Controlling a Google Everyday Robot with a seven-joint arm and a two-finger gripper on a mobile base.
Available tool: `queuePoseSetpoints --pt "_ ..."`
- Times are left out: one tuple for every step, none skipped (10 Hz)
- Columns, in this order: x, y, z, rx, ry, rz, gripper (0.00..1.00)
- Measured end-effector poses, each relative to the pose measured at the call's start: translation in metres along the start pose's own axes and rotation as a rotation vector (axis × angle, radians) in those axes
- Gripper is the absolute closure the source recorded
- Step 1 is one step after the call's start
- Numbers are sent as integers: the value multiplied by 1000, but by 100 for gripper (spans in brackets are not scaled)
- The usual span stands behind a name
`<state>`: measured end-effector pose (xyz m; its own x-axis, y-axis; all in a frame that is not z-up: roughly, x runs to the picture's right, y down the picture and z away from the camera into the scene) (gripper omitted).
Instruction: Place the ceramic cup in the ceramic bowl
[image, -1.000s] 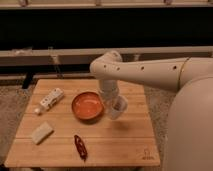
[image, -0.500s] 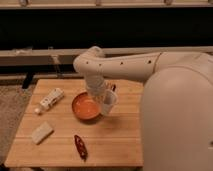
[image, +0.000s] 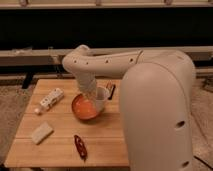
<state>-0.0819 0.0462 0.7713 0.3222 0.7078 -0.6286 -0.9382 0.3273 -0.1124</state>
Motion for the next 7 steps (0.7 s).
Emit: queuePoseSetpoints --pt "-6 12 4 -4 -4 -18 100" --pt "-11 21 5 -5 -3 -35 99" --pt "-12 21 9 0 3 -40 90" --pt "-12 21 13 2 2 -42 81" --pt "-11 23 17 1 -1 -46 73" --pt "-11 23 18 2 -2 -46 62" --pt "-13 24 18 1 -4 -45 50"
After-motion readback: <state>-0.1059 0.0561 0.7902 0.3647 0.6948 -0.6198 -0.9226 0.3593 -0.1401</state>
